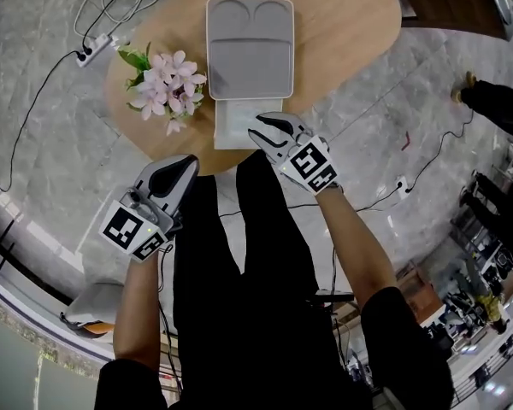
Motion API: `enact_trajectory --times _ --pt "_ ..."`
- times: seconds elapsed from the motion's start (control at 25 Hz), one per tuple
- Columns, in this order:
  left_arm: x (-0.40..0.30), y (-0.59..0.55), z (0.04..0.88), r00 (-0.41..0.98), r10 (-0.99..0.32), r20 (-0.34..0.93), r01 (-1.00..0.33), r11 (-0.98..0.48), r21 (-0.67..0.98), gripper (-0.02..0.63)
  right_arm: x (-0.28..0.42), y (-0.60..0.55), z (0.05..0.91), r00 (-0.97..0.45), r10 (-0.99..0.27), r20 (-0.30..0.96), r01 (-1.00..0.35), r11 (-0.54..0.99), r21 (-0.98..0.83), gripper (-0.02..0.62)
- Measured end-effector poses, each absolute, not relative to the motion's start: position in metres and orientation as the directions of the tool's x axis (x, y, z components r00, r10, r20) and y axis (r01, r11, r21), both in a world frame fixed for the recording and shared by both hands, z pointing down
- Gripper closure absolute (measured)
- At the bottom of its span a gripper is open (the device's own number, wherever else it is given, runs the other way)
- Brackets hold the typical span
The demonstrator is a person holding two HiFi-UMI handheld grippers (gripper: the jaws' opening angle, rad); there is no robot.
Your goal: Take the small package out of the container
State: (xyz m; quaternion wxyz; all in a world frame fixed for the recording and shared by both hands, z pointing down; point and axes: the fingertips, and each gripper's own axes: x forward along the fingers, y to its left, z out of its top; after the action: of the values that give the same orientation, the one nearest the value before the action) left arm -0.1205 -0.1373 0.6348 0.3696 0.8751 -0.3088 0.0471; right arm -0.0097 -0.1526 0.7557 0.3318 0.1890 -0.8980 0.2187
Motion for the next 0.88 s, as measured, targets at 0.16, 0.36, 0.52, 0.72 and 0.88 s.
enact_trajectory --times 0.16,0.36,0.52,0.72,0.88 --pt "-0.123 -0.134 0.654 0.823 -0.481 0.303 -0.549 -0.531 0.646 0.589 -0.019 -0.157 0.792 -0.657 -0.159 0.737 -0.465 0.855 -0.231 0.471" --pt "-0.127 -0.132 0.671 0.833 -0.464 0.303 -0.534 -0.530 0.659 0.589 -0.021 -0.162 0.825 -0.542 -0.125 0.831 -0.434 0.889 -0.149 0.482" --pt "-0.128 -0.132 0.679 0.834 -0.462 0.302 -0.531 -0.522 0.668 0.589 -0.024 -0.161 0.842 -0.470 -0.124 0.874 -0.410 0.908 -0.092 0.499" --pt "-0.128 -0.130 0.683 0.843 -0.447 0.300 -0.520 -0.533 0.667 0.589 -0.024 -0.162 0.859 -0.403 -0.141 0.905 -0.398 0.917 -0.034 0.476" --pt "-0.130 -0.129 0.687 0.844 -0.444 0.300 -0.517 -0.530 0.672 0.589 -0.023 -0.164 0.865 -0.365 -0.148 0.919 -0.409 0.912 -0.015 0.476"
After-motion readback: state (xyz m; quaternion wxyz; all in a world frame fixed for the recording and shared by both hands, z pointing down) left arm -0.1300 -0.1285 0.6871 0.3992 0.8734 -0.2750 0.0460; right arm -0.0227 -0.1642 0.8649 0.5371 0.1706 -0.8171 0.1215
